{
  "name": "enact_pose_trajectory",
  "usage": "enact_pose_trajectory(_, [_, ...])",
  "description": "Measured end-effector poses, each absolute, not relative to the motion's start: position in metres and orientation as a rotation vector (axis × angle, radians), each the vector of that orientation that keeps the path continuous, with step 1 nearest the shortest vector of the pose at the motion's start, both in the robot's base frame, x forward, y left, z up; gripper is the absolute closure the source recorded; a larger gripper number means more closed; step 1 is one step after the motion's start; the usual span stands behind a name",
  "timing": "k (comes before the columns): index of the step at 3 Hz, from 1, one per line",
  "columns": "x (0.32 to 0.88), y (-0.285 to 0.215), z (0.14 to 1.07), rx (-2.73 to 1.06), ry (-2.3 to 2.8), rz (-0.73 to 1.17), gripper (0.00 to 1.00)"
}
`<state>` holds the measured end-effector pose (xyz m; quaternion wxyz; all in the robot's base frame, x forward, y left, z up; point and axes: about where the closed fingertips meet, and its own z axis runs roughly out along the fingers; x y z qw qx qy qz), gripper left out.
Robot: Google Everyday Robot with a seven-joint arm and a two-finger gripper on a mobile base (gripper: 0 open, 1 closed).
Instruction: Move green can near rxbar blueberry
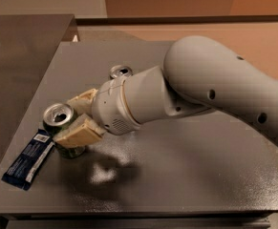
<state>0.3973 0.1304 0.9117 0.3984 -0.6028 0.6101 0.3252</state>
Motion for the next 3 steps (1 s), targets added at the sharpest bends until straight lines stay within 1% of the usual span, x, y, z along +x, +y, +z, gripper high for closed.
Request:
enact_pose_trajectory(1, [0.3957, 0.132, 0.913, -1.531, 1.542, 0.818, 0.13])
enact_pose_trajectory(2, [0.394, 0.1337, 0.9144, -1.537, 1.539, 0.813, 0.0])
enact_pose_trajectory(3, [0.394, 0.1337, 0.9144, -1.537, 1.539, 0.813, 0.0])
